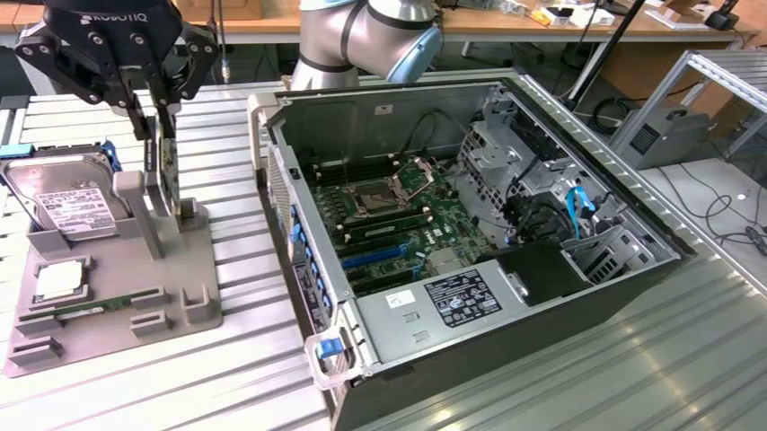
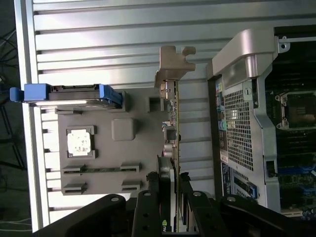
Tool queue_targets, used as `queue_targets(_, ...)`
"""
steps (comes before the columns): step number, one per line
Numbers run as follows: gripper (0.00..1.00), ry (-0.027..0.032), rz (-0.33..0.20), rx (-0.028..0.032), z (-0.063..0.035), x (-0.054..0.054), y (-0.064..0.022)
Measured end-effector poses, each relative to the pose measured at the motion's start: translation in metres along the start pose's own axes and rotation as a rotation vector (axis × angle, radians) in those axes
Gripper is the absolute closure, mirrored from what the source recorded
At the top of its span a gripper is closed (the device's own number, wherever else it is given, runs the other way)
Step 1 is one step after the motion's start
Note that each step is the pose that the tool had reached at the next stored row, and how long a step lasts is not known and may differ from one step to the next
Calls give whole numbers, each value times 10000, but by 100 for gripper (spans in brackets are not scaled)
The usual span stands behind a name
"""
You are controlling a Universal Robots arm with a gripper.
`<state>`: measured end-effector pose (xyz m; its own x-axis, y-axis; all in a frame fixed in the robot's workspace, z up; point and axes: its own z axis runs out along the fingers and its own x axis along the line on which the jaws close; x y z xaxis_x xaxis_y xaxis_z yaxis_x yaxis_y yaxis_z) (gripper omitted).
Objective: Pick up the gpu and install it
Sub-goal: 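Pick up the gpu and move the gpu toward the slot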
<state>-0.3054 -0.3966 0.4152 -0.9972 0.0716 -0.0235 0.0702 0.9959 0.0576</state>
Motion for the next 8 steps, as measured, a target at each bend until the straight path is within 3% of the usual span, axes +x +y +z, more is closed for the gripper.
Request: queue_targets(8,73,1,1,-18,-104,-2,6)
